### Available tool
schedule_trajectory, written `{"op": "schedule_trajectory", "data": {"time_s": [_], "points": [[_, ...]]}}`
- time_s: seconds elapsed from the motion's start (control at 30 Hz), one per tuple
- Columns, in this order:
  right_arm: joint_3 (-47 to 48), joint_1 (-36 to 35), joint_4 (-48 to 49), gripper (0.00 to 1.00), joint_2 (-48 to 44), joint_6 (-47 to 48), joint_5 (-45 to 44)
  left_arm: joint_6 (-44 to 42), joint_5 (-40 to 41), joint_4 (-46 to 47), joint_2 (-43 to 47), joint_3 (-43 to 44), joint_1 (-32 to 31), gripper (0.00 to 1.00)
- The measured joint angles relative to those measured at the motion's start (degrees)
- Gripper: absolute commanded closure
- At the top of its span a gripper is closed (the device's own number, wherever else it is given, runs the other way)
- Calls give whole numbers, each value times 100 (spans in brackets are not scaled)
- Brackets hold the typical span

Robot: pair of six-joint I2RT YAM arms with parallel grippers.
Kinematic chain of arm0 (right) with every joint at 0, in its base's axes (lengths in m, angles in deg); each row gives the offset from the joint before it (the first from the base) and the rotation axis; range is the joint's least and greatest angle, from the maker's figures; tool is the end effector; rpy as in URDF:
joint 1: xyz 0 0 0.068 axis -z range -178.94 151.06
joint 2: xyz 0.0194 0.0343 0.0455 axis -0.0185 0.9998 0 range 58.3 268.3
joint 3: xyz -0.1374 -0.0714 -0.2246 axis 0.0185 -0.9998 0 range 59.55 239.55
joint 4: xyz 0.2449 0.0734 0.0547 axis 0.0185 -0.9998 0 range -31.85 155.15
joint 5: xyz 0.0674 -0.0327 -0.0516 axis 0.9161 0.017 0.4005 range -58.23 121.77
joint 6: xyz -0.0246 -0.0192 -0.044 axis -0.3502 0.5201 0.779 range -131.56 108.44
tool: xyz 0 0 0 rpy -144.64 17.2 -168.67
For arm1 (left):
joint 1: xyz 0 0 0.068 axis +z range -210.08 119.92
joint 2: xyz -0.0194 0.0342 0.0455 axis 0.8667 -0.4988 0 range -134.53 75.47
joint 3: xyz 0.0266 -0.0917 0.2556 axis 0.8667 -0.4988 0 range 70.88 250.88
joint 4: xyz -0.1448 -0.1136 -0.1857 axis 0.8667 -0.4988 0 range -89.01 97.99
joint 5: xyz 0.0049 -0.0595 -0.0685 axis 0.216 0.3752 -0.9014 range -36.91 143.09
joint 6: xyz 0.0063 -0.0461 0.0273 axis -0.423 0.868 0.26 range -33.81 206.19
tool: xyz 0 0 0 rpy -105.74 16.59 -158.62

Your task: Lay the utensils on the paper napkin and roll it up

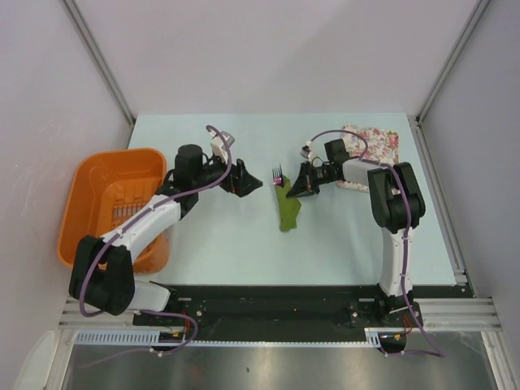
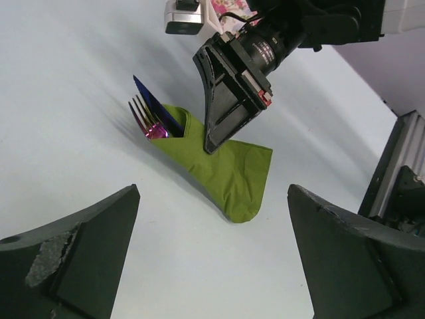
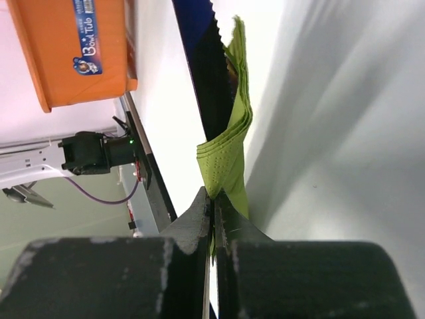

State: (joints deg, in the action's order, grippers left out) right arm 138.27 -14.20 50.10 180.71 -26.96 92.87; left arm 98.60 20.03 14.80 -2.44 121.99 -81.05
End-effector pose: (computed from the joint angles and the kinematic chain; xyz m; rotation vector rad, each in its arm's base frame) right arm 0.4042 0.1426 0.1326 -0.4033 2.4601 1.5821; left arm 0.2806 -0.1283 0.2792 0.5450 1.8977 -0.9384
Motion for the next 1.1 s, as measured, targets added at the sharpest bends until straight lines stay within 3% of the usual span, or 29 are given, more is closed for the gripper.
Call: {"op": "schedule_trajectory", "data": {"time_s": [0.17,0.37,0.77,1.1], "points": [[0,-63,37,100,-197,7,138,175,-772,361,-57,-101,402,0],[74,-175,-79,100,-909,216,398,258,-1226,623,66,-282,459,2],[372,-632,-518,100,-2557,520,726,149,-2288,848,1322,-710,461,0],[372,-1213,-516,100,-3718,450,678,1624,-2909,3036,1495,-1300,269,8]]}}
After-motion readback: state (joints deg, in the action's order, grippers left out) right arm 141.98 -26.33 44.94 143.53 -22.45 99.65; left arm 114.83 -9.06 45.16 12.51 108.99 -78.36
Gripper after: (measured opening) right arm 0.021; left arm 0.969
